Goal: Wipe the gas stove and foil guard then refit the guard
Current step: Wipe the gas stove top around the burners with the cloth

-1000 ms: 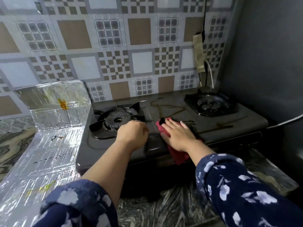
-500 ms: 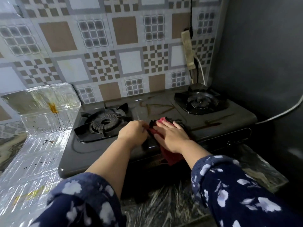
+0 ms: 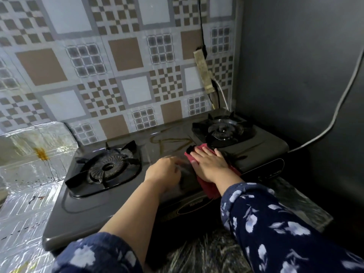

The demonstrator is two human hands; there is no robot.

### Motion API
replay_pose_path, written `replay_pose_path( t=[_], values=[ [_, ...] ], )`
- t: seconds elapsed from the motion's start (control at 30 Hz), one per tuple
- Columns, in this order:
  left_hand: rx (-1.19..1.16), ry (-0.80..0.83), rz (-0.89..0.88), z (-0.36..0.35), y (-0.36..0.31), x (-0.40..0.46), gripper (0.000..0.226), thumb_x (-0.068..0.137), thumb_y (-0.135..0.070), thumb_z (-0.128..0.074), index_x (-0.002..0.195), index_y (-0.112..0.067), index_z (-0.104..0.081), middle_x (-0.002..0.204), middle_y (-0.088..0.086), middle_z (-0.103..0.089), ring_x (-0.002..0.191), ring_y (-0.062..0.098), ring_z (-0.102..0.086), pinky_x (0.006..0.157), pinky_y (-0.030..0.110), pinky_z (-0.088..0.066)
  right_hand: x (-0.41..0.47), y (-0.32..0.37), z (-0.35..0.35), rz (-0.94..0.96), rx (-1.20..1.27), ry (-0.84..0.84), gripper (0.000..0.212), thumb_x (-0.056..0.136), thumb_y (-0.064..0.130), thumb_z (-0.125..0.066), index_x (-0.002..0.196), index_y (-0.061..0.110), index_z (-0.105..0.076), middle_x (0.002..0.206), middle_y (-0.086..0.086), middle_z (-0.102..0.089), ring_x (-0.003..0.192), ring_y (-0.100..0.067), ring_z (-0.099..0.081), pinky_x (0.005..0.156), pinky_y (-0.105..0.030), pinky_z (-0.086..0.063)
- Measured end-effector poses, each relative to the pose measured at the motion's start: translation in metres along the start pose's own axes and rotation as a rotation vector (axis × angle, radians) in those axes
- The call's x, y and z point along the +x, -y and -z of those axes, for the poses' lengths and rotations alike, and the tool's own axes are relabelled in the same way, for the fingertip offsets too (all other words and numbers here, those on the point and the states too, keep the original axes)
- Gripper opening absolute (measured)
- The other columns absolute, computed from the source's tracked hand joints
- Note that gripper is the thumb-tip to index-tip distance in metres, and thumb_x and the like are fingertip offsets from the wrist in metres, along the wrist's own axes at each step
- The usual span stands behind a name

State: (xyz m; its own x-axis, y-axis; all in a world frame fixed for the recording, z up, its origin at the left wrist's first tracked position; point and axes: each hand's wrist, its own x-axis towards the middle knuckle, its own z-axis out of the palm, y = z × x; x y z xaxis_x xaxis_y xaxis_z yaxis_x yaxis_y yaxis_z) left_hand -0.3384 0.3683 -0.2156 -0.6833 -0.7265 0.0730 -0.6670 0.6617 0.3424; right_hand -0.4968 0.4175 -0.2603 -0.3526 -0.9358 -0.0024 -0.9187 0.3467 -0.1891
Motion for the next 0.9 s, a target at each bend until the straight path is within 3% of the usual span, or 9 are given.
replay_pose_path(
  t=[0.2, 0.4, 0.7, 0.9],
  values=[
    [0.008, 0.040, -0.019, -0.013, -0.027, 0.015, 0.035, 0.084, -0.018, -0.046, 0.112, -0.031, -0.062, 0.122, -0.003, -0.061, 0.109, 0.023, -0.058, 0.086, 0.039, -0.051, -0.029, -0.028, -0.001, 0.077, 0.021, -0.089, 0.050, 0.099, 0.046, -0.024, 0.147, 0.032, -0.027, 0.159, 0.011, -0.015, 0.147, -0.008, -0.006, 0.119, -0.038, 0.000],
    [0.028, 0.081, -0.122, -0.024, -0.079, 0.041, 0.041, 0.085, -0.019, -0.045, 0.119, -0.036, -0.060, 0.125, -0.003, -0.060, 0.112, 0.023, -0.057, 0.088, 0.036, -0.049, -0.040, -0.085, 0.008, -0.103, 0.019, -0.110, 0.056, 0.098, 0.051, -0.023, 0.149, 0.028, -0.026, 0.160, 0.009, -0.016, 0.147, -0.008, -0.005, 0.119, -0.039, 0.003],
    [0.089, 0.109, -0.159, -0.040, -0.081, 0.070, 0.040, 0.088, -0.022, -0.043, 0.122, -0.035, -0.058, 0.133, -0.004, -0.055, 0.119, 0.021, -0.053, 0.094, 0.036, -0.046, -0.018, -0.150, 0.028, -0.393, -0.041, -0.049, 0.064, 0.097, 0.051, -0.018, 0.151, 0.017, -0.017, 0.161, -0.002, -0.007, 0.148, -0.018, 0.001, 0.117, -0.046, 0.012],
    [0.099, 0.086, -0.209, -0.050, -0.076, 0.082, 0.037, 0.091, -0.022, -0.042, 0.122, -0.035, -0.058, 0.133, -0.010, -0.053, 0.119, 0.017, -0.052, 0.095, 0.035, -0.046, 0.012, -0.185, 0.038, -0.466, -0.046, -0.062, 0.065, 0.095, 0.049, -0.022, 0.151, 0.018, -0.018, 0.161, -0.003, -0.006, 0.148, -0.022, -0.004, 0.119, -0.045, -0.001]
  ],
)
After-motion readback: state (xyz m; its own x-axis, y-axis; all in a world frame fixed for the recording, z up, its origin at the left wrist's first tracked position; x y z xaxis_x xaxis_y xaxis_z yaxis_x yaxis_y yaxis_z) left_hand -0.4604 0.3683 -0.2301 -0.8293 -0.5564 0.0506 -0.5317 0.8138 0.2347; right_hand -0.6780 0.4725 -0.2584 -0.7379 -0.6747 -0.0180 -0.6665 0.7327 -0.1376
